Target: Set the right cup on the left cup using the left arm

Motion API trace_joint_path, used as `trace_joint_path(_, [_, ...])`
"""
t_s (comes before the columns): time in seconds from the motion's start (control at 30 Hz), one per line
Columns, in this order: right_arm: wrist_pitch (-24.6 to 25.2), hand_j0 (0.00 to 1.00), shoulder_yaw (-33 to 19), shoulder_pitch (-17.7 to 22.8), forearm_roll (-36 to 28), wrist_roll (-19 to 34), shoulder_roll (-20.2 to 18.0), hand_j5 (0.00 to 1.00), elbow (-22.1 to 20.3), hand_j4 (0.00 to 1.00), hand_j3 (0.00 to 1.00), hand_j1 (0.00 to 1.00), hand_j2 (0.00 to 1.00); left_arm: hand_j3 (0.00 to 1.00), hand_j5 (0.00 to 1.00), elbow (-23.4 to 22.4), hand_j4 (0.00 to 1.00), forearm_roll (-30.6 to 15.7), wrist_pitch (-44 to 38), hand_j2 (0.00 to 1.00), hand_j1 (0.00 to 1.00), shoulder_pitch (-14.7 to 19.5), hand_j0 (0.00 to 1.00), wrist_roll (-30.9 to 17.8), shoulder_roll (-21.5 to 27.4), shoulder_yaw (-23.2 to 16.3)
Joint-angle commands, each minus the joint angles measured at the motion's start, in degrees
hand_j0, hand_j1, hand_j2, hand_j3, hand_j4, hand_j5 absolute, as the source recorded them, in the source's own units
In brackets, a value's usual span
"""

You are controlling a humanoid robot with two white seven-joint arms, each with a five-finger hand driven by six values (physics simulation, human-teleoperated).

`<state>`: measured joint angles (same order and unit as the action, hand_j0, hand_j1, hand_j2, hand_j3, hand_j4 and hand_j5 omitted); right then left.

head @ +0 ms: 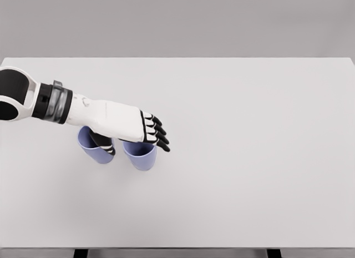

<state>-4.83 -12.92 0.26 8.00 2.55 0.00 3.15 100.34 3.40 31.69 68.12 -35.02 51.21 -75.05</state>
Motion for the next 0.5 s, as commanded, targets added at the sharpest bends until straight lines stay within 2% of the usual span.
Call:
trace_joint_path(0.0, [0.0,1.00,0.0,0.0,0.0,0.0,0.0,1.00,-0.1,1.00,1.00,1.00,1.00,1.00,1.00,-0.1,1.00,0.0,-0.5,1.00,1.00,0.0,1.00,0.0,-0.1,-0.1])
trace_joint_path(0.47, [0.0,1.00,0.0,0.0,0.0,0.0,0.0,1.00,0.0,1.00,1.00,1.00,1.00,1.00,1.00,-1.6,1.00,1.5,-1.3,1.00,1.00,-0.5,1.00,0.0,-1.4,-0.1])
